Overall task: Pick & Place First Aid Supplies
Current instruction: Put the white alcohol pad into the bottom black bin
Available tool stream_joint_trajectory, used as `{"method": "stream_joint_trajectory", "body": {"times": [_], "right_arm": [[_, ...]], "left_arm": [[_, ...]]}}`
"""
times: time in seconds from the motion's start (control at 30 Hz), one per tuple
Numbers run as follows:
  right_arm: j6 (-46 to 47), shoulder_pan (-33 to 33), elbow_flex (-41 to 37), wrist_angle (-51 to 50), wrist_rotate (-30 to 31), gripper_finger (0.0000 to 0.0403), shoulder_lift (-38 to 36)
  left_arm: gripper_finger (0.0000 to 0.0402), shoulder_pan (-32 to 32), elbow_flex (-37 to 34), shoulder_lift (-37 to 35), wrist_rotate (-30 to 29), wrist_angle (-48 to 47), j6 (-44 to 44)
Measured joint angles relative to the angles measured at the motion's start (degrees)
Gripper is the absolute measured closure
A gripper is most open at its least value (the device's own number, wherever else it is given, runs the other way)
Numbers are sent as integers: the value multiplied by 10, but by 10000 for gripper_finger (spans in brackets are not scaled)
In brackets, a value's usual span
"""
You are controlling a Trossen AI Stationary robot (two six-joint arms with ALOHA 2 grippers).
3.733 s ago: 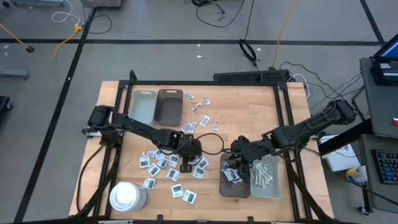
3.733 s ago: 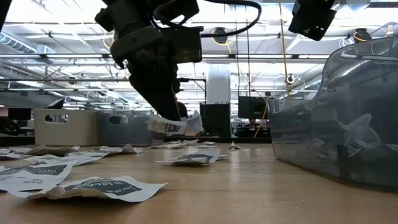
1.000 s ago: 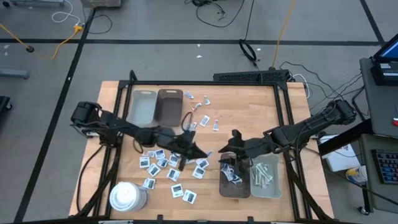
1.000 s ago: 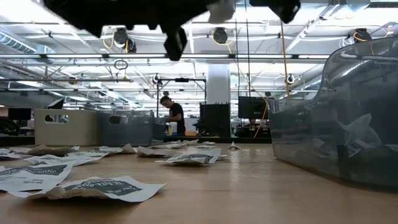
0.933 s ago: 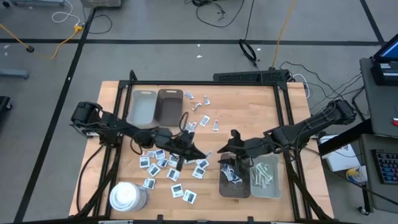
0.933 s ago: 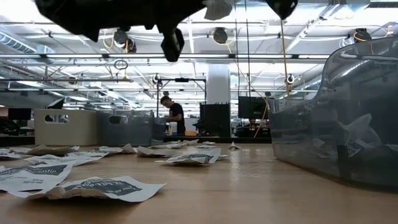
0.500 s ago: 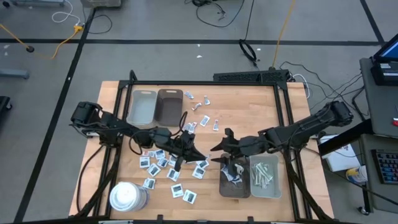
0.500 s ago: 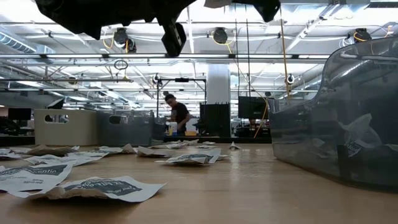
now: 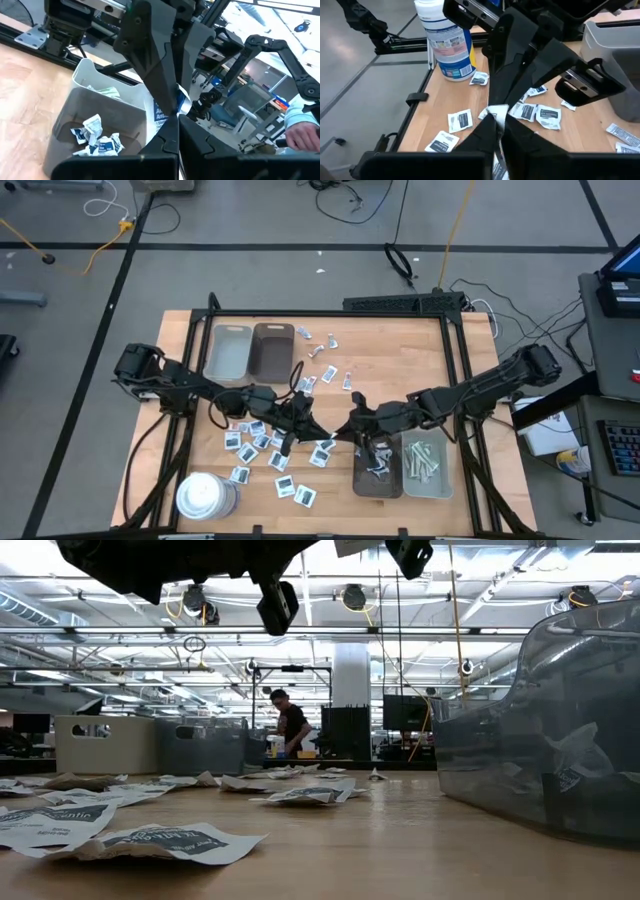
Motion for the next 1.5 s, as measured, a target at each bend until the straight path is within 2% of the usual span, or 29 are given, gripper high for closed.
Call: {"method": "stream_joint_trajectory", "body": {"times": [0.17, 0.27, 0.53, 0.73, 0.97, 1.07, 1.17, 1.3, 1.5], "right_arm": [[13, 0, 0, -10, -1, 400, -5], [38, -2, 0, -32, -25, 401, -15], [141, -3, 0, -188, -123, 402, -32], [228, -3, 0, -304, -189, 402, -32], [283, -3, 0, -413, -196, 402, -32], [283, -1, 0, -412, -192, 403, -32], [292, 9, -12, -395, -163, 403, -32], [314, 23, -59, -328, -164, 403, -31], [299, 42, -116, -219, -160, 402, -31]], "left_arm": [[392, 0, 0, 0, 4, 0, -16], [374, 6, 0, 0, 4, 3, -49], [307, 19, 0, 0, 5, 2, -74], [278, 20, 0, 0, 5, 2, -90], [273, 20, 0, 0, 6, 2, -97], [273, 20, 0, 0, 6, 0, -102], [273, 20, 0, 0, 6, 0, -102], [273, 20, 0, 0, 6, 0, -101], [273, 20, 0, 0, 6, 0, -97]]}}
